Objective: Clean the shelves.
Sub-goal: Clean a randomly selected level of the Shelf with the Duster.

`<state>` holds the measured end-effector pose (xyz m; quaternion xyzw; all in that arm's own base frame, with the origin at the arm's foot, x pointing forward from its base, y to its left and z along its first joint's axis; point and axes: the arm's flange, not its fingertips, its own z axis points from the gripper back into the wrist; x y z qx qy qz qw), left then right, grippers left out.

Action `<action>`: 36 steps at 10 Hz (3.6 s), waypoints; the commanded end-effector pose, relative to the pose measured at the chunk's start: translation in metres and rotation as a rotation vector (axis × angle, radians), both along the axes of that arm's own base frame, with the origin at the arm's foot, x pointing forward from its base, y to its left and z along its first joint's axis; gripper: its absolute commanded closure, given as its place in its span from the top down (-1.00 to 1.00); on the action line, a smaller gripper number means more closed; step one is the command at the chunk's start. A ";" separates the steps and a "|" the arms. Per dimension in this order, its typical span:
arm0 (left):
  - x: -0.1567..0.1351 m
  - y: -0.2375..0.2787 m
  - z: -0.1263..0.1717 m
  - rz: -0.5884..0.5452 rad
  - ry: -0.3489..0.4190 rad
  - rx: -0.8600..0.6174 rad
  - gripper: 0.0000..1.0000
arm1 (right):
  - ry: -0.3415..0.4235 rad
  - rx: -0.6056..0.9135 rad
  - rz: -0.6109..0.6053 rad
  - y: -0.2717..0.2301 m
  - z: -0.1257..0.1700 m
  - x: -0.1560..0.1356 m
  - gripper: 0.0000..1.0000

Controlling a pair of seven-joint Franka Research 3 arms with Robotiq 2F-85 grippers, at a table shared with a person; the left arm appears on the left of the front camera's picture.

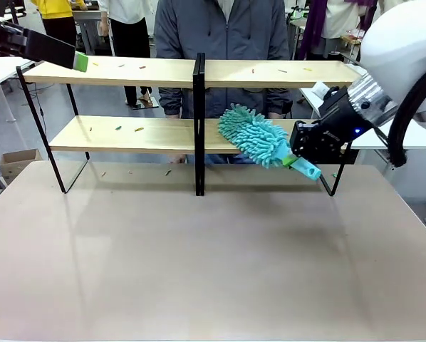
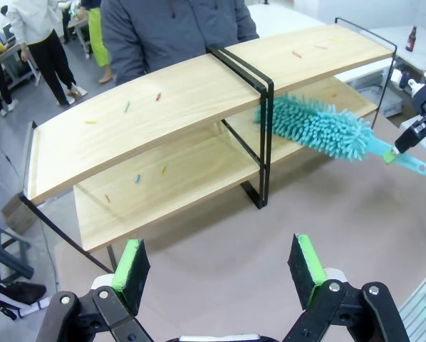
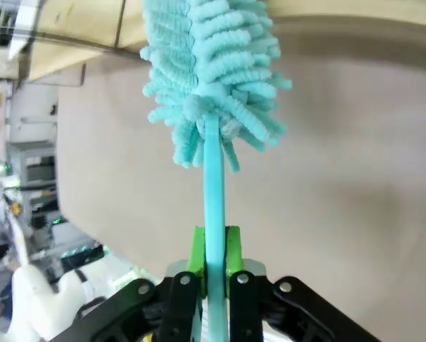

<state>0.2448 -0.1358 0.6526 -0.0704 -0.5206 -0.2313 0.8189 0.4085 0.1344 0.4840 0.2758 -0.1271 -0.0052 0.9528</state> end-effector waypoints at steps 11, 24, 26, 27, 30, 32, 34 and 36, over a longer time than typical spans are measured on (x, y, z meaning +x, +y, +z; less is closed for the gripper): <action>-0.001 0.001 -0.002 -0.003 0.000 -0.001 1.00 | -0.014 -0.171 -0.375 -0.038 0.016 -0.028 -0.75; -0.001 0.001 -0.002 -0.003 0.000 -0.001 1.00 | 0.164 0.337 0.367 -0.297 0.040 -0.250 -0.75; -0.001 0.001 -0.002 -0.003 0.000 -0.001 1.00 | 0.077 0.352 0.492 -0.297 0.035 -0.237 -0.75; -0.001 0.001 -0.002 -0.003 0.000 -0.001 1.00 | 0.000 0.418 0.581 -0.311 0.042 -0.234 -0.75; -0.001 0.001 -0.002 -0.003 0.000 -0.001 1.00 | -0.488 0.706 0.458 -0.377 0.065 -0.256 -0.75; -0.001 0.001 -0.002 -0.003 0.000 -0.001 1.00 | -0.688 0.785 0.126 -0.400 0.055 -0.252 -0.75; -0.001 0.001 -0.002 -0.003 0.000 -0.001 1.00 | -0.658 0.771 -0.084 -0.401 0.046 -0.237 -0.75; -0.001 0.001 -0.002 -0.003 0.000 -0.001 1.00 | -0.580 0.760 0.103 -0.420 0.053 -0.266 -0.75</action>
